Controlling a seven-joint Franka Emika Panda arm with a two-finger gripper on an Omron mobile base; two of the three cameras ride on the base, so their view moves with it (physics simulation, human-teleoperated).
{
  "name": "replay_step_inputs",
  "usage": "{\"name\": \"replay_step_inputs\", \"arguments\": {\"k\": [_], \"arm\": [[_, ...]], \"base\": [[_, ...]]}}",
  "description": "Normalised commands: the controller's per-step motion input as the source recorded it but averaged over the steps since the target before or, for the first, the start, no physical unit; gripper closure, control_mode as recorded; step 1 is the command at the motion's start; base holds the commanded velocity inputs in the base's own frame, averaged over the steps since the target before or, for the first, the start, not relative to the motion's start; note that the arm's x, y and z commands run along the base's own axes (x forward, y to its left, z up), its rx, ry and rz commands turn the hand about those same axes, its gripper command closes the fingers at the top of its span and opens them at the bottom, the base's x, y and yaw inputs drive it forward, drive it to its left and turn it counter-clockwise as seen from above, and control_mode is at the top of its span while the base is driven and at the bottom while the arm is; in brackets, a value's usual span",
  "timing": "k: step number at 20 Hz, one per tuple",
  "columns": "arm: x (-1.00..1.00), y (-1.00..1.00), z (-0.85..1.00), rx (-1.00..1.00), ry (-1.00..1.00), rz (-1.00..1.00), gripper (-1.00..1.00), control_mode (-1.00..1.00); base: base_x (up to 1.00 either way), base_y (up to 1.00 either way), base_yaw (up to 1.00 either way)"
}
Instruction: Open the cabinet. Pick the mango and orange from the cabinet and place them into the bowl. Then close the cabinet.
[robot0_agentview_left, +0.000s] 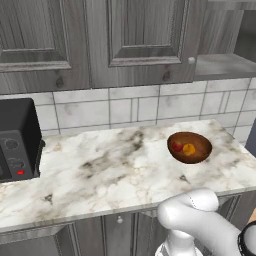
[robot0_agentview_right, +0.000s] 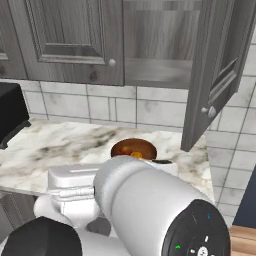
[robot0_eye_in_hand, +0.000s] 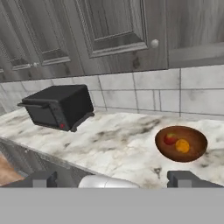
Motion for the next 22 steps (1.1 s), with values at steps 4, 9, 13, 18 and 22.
{"name": "replay_step_inputs", "arguments": {"k": [4, 9, 13, 18, 22], "arm": [[0.0, -0.14, 0.0, 0.0, -0.18, 0.2, -1.0, -1.0], [0.0, -0.13, 0.0, -0.02, -0.18, 0.17, -1.0, -1.0], [0.0, -0.13, 0.0, 0.0, -0.1, 0.09, -1.0, -1.0], [-0.08, -0.2, 0.0, 0.0, -0.1, 0.0, -1.0, -1.0], [0.1, -0.39, 0.0, 0.0, -0.04, 0.0, -1.0, -1.0]], "base": [[0.0, 0.0, 0.0], [0.0, 0.0, 0.0], [0.0, 0.0, 0.0], [0.0, 0.0, 0.0], [0.0, 0.0, 0.0]]}}
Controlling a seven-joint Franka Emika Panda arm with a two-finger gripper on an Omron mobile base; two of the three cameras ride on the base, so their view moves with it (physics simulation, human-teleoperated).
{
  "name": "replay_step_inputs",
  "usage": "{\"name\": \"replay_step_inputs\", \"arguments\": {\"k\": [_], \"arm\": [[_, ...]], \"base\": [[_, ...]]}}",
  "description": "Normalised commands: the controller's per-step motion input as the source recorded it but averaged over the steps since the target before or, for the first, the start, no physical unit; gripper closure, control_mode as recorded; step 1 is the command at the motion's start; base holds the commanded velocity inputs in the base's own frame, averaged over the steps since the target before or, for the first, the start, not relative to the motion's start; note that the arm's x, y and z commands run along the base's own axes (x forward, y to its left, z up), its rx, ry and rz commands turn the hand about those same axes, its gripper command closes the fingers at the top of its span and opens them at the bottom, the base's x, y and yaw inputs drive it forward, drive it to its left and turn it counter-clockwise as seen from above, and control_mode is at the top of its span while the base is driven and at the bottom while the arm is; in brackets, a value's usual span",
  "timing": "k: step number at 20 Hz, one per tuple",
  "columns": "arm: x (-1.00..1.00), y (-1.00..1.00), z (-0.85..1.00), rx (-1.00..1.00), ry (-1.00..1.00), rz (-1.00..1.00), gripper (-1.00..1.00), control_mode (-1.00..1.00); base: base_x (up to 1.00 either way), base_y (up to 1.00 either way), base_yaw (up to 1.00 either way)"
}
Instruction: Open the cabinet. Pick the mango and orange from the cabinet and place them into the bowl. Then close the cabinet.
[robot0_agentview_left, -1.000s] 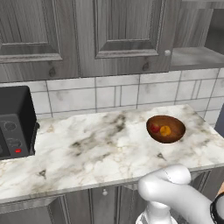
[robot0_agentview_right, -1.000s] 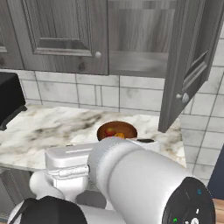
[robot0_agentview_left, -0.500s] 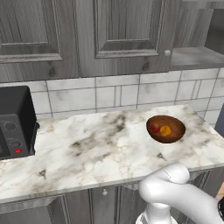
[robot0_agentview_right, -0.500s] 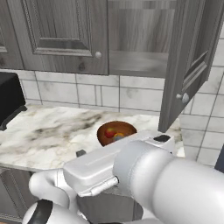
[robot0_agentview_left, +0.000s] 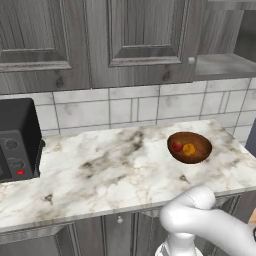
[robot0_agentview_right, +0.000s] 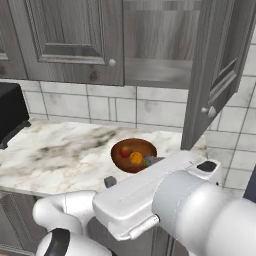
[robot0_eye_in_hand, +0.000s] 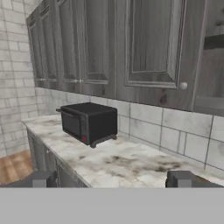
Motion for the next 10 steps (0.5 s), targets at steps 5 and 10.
{"name": "replay_step_inputs", "arguments": {"k": [5, 10], "arm": [[0.37, -0.54, 0.0, 0.0, -0.02, 0.0, -1.0, -1.0], [0.51, -0.56, 0.0, 0.0, -0.01, 0.01, -1.0, -1.0]], "base": [[0.0, 0.0, 0.0], [0.0, 0.0, 0.0]]}}
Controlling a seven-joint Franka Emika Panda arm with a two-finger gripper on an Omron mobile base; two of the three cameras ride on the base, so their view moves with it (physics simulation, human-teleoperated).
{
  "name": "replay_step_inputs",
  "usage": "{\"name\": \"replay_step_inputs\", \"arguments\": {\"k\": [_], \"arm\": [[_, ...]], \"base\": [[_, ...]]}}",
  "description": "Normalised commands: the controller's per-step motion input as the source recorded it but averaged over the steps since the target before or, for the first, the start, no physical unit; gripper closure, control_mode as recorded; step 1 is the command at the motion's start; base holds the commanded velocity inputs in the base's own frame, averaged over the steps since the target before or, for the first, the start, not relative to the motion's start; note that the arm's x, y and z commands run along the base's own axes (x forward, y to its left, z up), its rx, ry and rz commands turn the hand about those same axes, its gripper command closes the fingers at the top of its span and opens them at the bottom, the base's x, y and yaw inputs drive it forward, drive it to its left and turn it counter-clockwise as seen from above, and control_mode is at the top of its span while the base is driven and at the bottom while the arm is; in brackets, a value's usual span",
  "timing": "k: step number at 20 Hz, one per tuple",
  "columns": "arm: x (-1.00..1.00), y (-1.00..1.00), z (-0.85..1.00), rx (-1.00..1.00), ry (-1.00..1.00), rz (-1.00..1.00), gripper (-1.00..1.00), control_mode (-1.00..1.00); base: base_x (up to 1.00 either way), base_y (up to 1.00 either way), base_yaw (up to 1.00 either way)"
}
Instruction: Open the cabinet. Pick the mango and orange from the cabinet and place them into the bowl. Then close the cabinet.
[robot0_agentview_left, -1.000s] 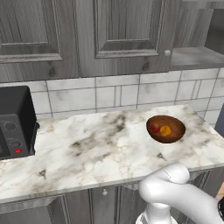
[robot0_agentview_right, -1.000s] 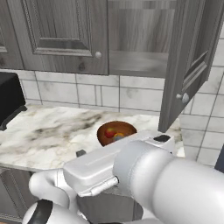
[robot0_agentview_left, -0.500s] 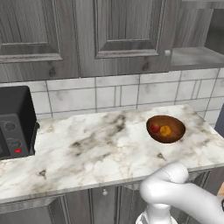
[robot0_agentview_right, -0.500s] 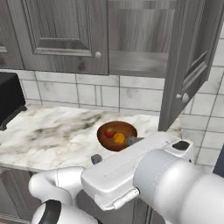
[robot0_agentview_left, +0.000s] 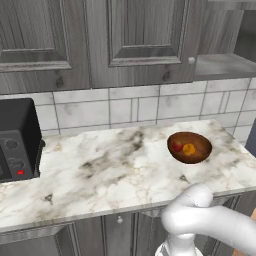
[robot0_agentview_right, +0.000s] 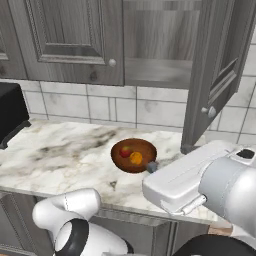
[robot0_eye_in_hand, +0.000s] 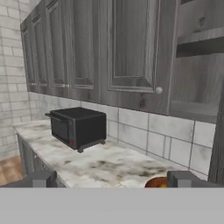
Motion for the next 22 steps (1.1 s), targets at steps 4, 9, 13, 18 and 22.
{"name": "replay_step_inputs", "arguments": {"k": [4, 9, 13, 18, 22], "arm": [[0.66, -0.42, -0.17, 0.0, -0.02, 0.01, -1.0, -1.0], [0.66, -0.38, -0.23, 0.0, -0.01, 0.0, -1.0, -1.0], [0.67, -0.39, -0.23, 0.0, 0.0, 0.0, -1.0, -1.0], [0.59, -0.45, -0.18, 0.0, -0.01, 0.0, -1.0, -1.0], [0.43, -0.37, -0.15, 0.0, -0.01, 0.0, -1.0, -1.0]], "base": [[0.0, 0.0, 0.0], [0.0, 0.0, 0.0], [0.0, 0.0, 0.0], [0.0, 0.0, 0.0], [0.0, 0.0, 0.0]]}}
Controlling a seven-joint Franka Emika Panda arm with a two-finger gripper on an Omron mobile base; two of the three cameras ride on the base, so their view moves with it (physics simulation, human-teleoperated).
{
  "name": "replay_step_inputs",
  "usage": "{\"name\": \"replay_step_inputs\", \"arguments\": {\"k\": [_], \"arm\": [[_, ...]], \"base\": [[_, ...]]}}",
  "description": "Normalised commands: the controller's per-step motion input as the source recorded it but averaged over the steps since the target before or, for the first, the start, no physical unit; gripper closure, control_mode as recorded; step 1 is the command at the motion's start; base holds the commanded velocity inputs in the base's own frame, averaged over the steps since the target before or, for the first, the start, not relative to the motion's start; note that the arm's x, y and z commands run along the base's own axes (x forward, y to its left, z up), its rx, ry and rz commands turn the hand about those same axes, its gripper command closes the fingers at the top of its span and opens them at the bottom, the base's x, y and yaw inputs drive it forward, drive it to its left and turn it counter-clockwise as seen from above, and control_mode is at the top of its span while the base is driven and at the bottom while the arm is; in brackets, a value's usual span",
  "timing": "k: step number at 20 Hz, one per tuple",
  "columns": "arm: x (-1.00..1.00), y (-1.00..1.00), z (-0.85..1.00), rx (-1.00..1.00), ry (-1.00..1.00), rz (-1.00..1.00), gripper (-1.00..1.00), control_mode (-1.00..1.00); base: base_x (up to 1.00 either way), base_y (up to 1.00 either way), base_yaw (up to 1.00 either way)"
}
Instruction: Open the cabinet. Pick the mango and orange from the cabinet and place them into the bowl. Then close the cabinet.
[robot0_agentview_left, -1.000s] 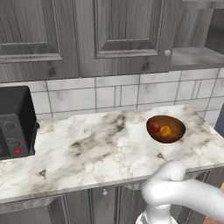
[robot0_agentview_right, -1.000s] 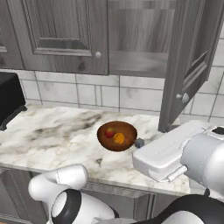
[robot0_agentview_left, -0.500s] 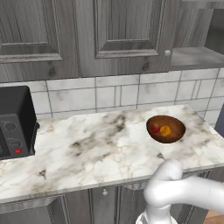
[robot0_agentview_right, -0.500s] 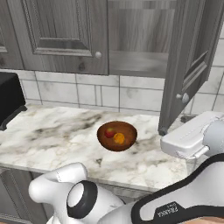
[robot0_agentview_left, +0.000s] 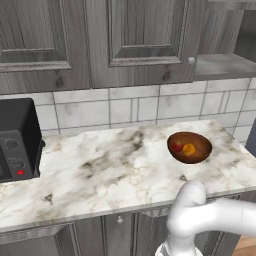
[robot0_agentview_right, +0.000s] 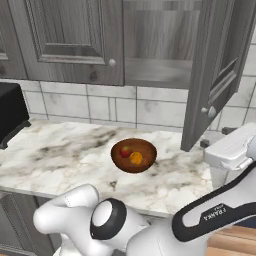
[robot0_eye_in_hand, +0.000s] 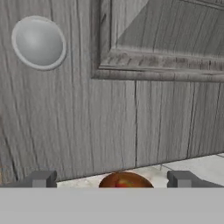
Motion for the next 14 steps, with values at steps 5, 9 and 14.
{"name": "replay_step_inputs", "arguments": {"k": [5, 9, 14], "arm": [[0.47, -0.02, -0.09, 0.0, -0.03, 0.0, -1.0, -1.0], [0.64, 0.07, 0.0, 0.0, -0.09, -0.04, -1.0, -1.0], [0.7, 0.16, 0.0, 0.02, -0.11, -0.08, -1.0, -1.0]], "base": [[0.0, 0.0, 0.0], [0.0, 0.0, 0.0], [0.0, 0.0, 0.0]]}}
